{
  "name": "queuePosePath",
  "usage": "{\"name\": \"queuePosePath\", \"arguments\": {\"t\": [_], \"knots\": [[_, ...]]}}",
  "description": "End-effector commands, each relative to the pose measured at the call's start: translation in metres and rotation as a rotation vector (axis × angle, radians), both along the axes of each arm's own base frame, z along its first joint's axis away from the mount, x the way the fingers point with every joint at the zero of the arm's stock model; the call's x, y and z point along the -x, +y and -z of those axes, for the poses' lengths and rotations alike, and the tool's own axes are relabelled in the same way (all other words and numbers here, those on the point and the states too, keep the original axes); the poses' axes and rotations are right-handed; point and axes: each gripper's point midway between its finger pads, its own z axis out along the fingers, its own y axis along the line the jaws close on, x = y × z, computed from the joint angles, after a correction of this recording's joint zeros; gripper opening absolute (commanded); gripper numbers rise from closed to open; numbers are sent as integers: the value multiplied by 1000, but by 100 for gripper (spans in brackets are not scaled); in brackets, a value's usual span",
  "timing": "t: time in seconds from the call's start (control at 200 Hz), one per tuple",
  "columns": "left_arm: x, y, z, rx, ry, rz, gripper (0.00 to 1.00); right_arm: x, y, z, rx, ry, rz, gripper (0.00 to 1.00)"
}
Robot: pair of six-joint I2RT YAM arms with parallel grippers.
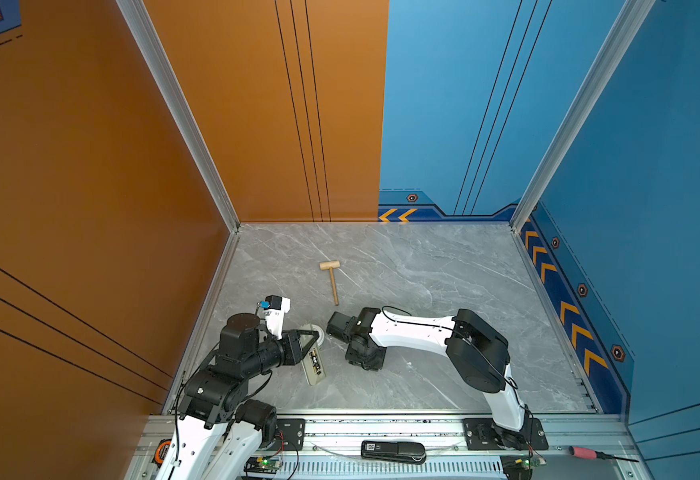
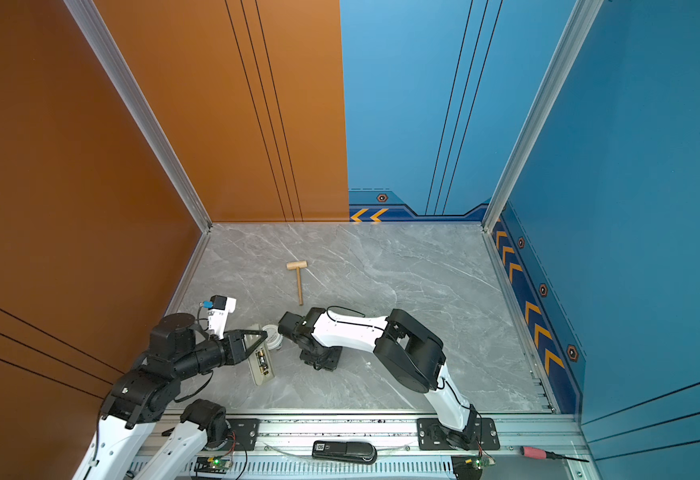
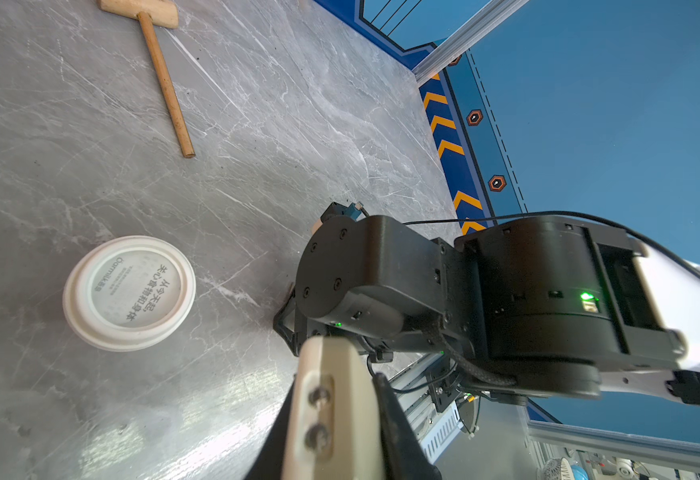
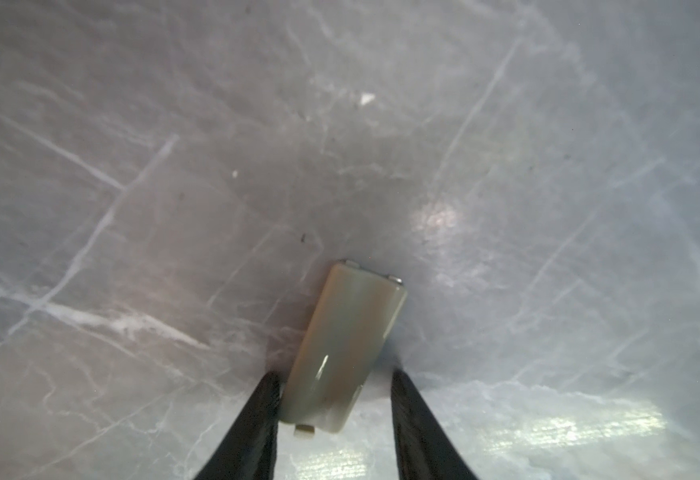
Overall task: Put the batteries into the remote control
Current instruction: 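Close the right gripper on the beige battery cover's end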
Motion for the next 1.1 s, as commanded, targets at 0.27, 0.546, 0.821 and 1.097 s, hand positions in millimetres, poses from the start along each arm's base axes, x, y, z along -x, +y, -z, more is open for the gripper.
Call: {"name": "queuePosePath", "arguments": {"t": [0.27,0.546,0.821,1.097], "knots": [[2,-5,3,17,12,27,0,4,-37,-2,83,-1,-18,41],[2,-6,3,21,12,33,0,4,-50,-6,97,-18,-3,40],[3,-7,3,21,15,38,0,-1,-44,-6,101,-31,-37,45],[3,-9,5,21,21,46,0,-7,-48,-1,101,-47,-73,45]]}}
